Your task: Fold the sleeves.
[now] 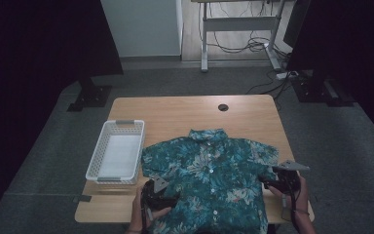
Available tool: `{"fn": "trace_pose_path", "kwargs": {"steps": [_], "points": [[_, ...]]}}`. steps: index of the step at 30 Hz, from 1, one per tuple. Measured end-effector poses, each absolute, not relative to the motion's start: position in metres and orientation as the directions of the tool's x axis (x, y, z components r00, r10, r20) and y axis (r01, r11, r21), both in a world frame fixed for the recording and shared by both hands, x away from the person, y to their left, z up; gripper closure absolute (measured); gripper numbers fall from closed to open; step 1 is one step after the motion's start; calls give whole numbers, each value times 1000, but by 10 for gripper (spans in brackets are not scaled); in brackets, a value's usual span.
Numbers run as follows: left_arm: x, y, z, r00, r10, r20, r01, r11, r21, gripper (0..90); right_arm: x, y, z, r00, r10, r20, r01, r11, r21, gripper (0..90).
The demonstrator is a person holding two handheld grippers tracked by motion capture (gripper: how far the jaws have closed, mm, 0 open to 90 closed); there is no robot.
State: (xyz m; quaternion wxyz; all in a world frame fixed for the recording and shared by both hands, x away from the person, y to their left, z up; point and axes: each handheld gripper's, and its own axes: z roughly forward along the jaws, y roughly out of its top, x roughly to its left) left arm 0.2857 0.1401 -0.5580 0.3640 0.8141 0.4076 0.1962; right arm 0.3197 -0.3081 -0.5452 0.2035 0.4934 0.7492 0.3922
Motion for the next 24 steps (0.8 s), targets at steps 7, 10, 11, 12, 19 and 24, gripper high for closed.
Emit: {"fn": "trace_pose_path", "kwargs": {"steps": [7,10,11,12,19,24], "points": [[286,140,-558,591,807,23,521,-402,753,236,324,-312,-547,-417,905,84,587,198,785,260],[286,140,-558,591,806,23,521,-403,753,236,326,-314,-548,-414,906,86,589,194,784,260],[286,140,-558,591,807,23,521,-403,753,236,327,-315,-548,-413,907,87,589,193,785,260],[286,140,-558,591,807,22,521,-402,753,236,328,-315,-548,-411,907,87,589,191,785,260],[286,140,-558,591,807,23,521,-402,753,236,331,-318,-547,-403,911,93,591,181,786,260],[286,140,-558,591,807,23,521,-402,753,236,335,-321,-547,-394,914,96,594,173,786,260]]}}
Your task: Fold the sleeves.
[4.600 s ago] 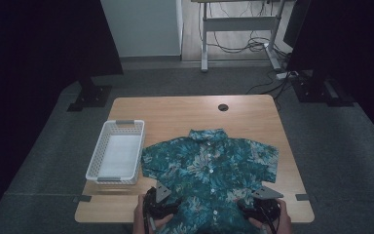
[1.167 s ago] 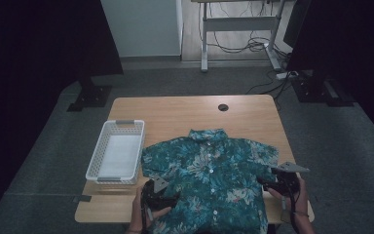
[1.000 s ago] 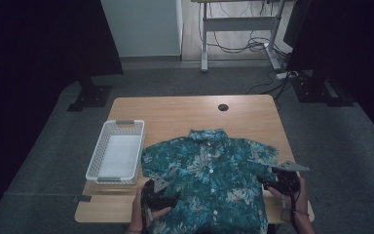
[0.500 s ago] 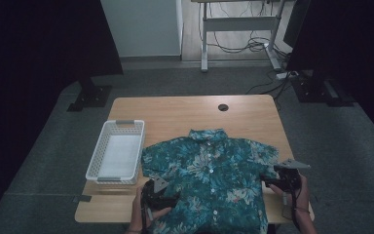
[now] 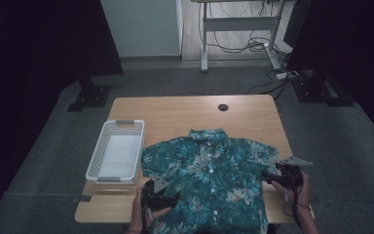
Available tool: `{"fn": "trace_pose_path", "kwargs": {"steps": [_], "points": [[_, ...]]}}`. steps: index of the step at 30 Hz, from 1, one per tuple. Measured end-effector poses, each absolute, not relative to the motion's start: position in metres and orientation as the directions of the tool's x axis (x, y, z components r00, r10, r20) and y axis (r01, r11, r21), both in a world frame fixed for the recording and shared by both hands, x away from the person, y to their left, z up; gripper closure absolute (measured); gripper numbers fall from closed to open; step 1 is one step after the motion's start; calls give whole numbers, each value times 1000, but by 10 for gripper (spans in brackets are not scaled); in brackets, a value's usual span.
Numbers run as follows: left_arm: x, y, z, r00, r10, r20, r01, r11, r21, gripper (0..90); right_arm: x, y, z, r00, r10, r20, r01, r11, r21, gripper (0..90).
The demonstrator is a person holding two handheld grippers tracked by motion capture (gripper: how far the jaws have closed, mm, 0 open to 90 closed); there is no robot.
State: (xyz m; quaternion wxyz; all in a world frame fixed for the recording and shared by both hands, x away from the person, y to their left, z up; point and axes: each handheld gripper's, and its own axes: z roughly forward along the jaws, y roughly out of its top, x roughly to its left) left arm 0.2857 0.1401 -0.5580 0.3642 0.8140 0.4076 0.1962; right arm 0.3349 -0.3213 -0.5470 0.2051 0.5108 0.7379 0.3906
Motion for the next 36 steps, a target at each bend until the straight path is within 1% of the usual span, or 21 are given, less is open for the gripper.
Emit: {"fn": "trace_pose_path", "kwargs": {"steps": [16,36], "points": [[286,140,-558,591,806,23,520,-403,753,238,345,-327,-544,-386,917,104,590,158,792,261],[285,140,-558,592,806,25,519,-404,753,241,354,-334,-550,-357,929,101,605,147,783,252]]}}
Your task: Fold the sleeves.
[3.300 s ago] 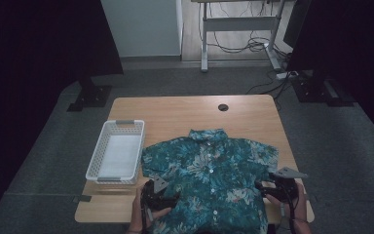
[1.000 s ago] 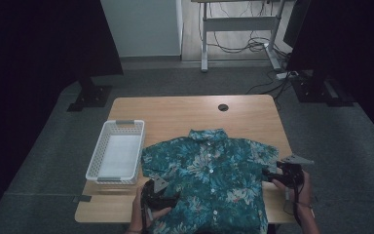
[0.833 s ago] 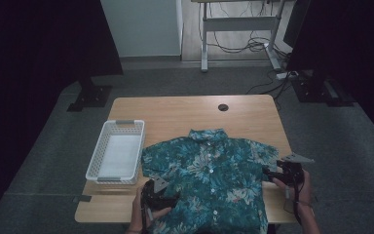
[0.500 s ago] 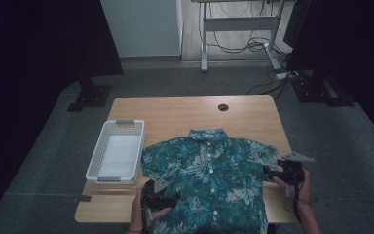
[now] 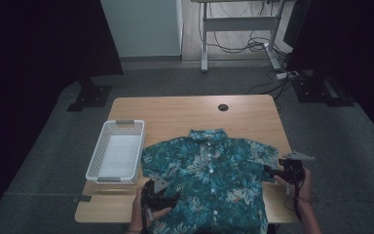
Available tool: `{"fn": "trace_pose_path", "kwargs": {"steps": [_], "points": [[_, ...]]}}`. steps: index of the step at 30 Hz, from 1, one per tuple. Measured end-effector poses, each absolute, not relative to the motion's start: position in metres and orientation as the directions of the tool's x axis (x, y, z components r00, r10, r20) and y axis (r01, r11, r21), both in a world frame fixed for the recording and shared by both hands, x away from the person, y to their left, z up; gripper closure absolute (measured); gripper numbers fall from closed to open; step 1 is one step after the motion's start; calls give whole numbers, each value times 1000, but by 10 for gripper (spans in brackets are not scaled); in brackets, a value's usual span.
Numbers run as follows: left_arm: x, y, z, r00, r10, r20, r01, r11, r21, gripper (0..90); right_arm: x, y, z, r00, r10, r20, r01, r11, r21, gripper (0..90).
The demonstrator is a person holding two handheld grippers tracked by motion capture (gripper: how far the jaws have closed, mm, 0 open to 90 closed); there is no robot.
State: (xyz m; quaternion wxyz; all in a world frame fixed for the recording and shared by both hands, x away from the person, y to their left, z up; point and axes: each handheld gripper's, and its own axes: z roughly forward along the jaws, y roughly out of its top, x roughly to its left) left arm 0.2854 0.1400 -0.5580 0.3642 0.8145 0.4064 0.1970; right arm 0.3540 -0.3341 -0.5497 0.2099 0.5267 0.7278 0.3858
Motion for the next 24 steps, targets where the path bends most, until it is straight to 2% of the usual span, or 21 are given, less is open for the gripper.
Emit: {"fn": "trace_pose_path", "kwargs": {"steps": [24], "points": [[285,140,-558,593,805,26,517,-406,754,243,359,-336,-557,-335,936,104,626,139,767,247]]}}
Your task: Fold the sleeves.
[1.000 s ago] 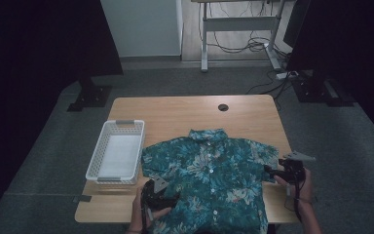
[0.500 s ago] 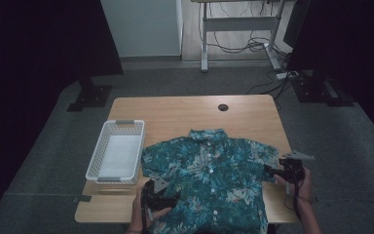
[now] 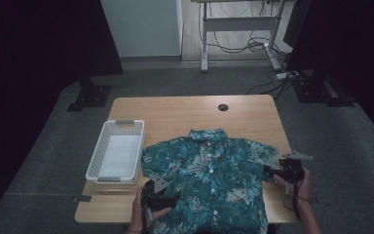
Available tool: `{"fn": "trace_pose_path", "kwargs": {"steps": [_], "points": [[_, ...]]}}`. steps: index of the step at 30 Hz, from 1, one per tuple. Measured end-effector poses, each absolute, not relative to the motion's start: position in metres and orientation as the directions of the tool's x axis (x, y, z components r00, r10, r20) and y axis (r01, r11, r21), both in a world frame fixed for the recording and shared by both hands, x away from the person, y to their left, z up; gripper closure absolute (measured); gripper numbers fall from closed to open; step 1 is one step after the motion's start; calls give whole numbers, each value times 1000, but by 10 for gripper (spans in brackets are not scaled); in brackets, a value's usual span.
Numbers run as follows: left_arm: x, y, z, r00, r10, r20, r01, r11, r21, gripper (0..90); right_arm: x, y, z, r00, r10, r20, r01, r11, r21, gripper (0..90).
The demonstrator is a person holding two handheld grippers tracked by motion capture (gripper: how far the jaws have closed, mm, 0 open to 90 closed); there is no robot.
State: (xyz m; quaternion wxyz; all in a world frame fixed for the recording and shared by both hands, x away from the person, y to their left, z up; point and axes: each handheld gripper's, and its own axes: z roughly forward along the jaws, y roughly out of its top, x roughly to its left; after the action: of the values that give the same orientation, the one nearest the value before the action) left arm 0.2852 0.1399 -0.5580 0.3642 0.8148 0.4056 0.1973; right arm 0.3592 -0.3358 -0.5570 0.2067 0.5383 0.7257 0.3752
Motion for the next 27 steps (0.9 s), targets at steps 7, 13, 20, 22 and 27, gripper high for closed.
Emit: {"fn": "trace_pose_path", "kwargs": {"steps": [7,13,20,22,27], "points": [[285,140,-558,594,804,27,517,-407,754,244,361,-338,-560,-326,938,115,631,125,766,246],[285,140,-558,594,804,27,516,-406,754,245,365,-336,-560,-328,938,115,629,126,767,246],[285,140,-558,593,804,27,517,-406,754,245,366,-329,-561,-336,937,94,623,146,769,255],[285,140,-558,593,804,27,517,-406,754,246,366,-327,-561,-337,938,85,620,153,770,275],[285,140,-558,593,804,27,516,-406,754,245,365,-322,-561,-320,947,38,613,176,770,383]]}}
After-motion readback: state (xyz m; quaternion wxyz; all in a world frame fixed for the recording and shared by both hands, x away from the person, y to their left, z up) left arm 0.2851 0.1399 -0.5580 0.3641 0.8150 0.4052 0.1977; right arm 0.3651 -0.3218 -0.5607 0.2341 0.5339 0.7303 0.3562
